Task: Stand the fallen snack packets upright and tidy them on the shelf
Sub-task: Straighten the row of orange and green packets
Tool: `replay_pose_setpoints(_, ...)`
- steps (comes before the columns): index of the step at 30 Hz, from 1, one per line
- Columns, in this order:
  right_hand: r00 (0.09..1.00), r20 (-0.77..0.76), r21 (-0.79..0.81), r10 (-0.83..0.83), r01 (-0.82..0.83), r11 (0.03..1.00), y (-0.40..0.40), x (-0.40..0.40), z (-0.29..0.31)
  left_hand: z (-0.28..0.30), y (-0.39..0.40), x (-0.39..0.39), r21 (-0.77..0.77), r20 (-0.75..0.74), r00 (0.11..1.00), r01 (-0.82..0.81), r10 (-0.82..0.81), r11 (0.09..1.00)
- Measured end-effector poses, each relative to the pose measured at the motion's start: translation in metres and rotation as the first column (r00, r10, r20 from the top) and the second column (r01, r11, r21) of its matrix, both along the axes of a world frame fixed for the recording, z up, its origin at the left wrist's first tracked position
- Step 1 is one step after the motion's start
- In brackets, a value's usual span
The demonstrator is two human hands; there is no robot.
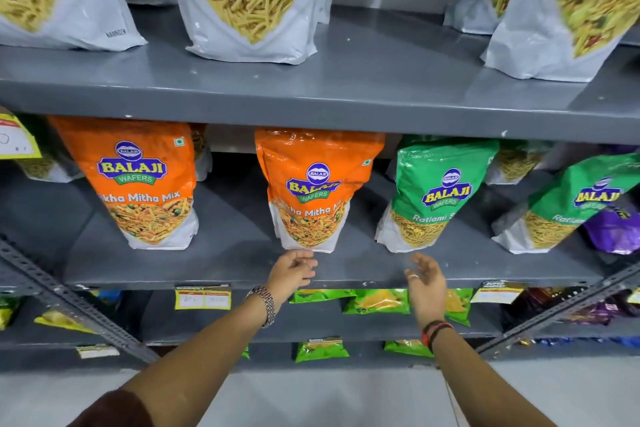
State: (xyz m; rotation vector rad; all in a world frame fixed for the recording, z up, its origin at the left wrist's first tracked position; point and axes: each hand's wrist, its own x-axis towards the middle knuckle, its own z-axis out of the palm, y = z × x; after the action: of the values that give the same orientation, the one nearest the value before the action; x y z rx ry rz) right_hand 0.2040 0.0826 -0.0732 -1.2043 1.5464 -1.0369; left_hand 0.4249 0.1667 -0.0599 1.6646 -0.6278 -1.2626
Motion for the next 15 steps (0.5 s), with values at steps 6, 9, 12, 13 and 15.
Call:
replay_pose_setpoints(6,0.965,0.242,-0.007,-0.100,0.105,0.994,-0.056,-0.061,0.018,0.009,-0.041,-0.067,-0.025,-0.070,0.990,0.121,-0.122,0.992)
replay_pose_setpoints(9,0.947,0.318,0.028,-0.036,0.029,0.999,-0.082,-0.078,0.020,0.011,-0.065,-0.104,-0.062,-0.032,0.996,0.077,-0.079,0.995)
replay_pose_setpoints(12,0.940,0.324,0.096,0.106,-0.145,0.985,-0.104,-0.081,0.023,0.010,-0.088,-0.128,-0.100,0.034,0.999,0.020,-0.016,0.995)
replay_pose_setpoints(13,0.929,0.331,0.122,0.165,-0.216,0.969,-0.110,-0.080,0.023,0.008,-0.097,-0.135,-0.119,0.042,0.999,0.008,-0.003,0.993)
replay_pose_setpoints(15,0.885,0.378,0.140,0.270,-0.343,0.929,-0.120,-0.077,0.023,0.001,-0.111,-0.145,-0.127,0.063,0.998,-0.002,0.010,0.992)
